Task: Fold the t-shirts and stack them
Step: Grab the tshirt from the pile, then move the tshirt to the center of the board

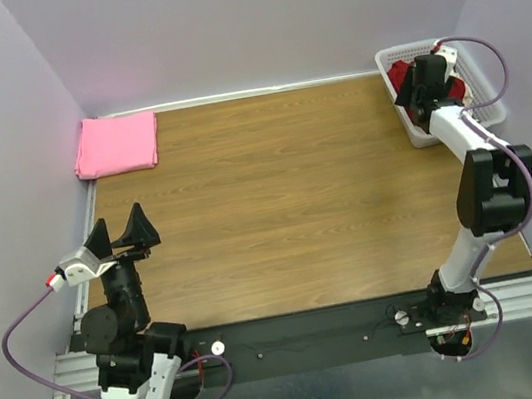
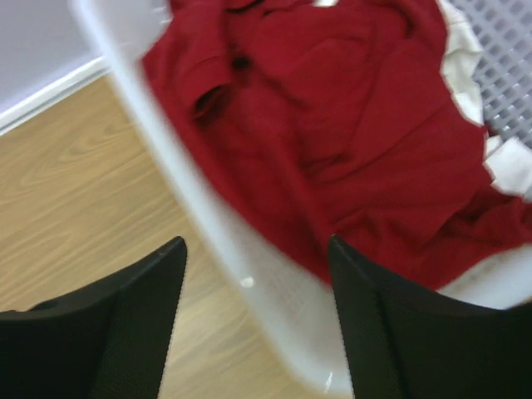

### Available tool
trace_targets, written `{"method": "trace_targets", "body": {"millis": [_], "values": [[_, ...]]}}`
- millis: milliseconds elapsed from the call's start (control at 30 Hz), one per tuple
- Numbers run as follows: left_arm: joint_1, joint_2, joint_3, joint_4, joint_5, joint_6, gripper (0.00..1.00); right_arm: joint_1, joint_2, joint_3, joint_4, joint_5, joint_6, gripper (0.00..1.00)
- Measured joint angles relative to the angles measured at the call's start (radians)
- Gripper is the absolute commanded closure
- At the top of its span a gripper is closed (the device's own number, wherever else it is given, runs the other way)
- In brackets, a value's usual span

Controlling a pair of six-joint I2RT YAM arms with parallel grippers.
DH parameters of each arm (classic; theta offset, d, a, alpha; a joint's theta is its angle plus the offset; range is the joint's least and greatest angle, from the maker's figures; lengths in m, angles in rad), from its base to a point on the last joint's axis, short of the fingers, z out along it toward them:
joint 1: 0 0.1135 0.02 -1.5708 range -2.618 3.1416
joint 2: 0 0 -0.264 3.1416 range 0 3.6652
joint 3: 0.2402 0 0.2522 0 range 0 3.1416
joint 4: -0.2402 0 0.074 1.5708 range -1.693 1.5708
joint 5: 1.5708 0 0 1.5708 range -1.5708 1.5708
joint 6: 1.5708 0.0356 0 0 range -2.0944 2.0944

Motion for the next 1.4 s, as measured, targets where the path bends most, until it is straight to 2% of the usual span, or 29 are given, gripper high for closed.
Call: {"method": "trace_targets", "body": {"millis": [267,333,367,467,600,733,900,1033,1167,1200,1233,1267,1300,1333,1400], "values": [[0.0,0.004,-0.011,0.008,0.0,0.005,0.09,-0.108,0.193,0.122,0.009,-0.039,-0.002,0.61],[0.0,0.011,-0.012,0.013,0.001,0.008,0.1,-0.115,0.209,0.132,0.01,-0.062,-0.009,0.66],[0.0,0.016,-0.013,0.016,0.001,0.009,0.1,-0.116,0.214,0.135,0.01,-0.078,-0.017,0.74],[0.0,0.026,-0.016,0.018,0.002,0.013,0.1,-0.116,0.216,0.14,0.01,-0.109,-0.034,0.88],[0.0,0.03,-0.019,0.019,0.002,0.015,0.1,-0.113,0.207,0.142,0.009,-0.155,-0.053,0.99],[0.0,0.029,-0.021,0.026,0.005,0.016,0.11,-0.113,0.135,0.159,-0.036,-0.281,-0.058,0.99],[0.0,0.021,-0.024,0.03,0.018,0.016,0.11,-0.042,-0.008,0.308,-0.159,-0.393,-0.072,0.99],[0.0,0.006,-0.025,0.031,0.027,0.016,0.11,0.167,-0.151,0.386,-0.21,-0.451,-0.08,0.99],[-0.005,-0.003,-0.025,0.031,0.039,0.015,0.12,0.453,-0.234,0.403,-0.229,-0.537,-0.055,0.99],[-0.006,-0.005,-0.025,0.031,0.04,0.015,0.11,0.532,-0.235,0.402,-0.236,-0.554,-0.04,0.93],[-0.006,-0.006,-0.025,0.031,0.042,0.015,0.12,0.594,-0.23,0.399,-0.241,-0.559,-0.029,0.72],[-0.006,-0.007,-0.025,0.031,0.044,0.015,0.12,0.634,-0.22,0.395,-0.243,-0.558,-0.021,0.71],[-0.006,-0.008,-0.025,0.031,0.044,0.015,0.12,0.694,-0.202,0.387,-0.248,-0.56,-0.012,0.58],[-0.006,-0.008,-0.025,0.031,0.045,0.015,0.11,0.748,-0.18,0.377,-0.25,-0.563,0.003,0.5],[-0.006,-0.009,-0.025,0.03,0.045,0.015,0.12,0.837,-0.116,0.359,-0.261,-0.57,0.019,0.48]]}}
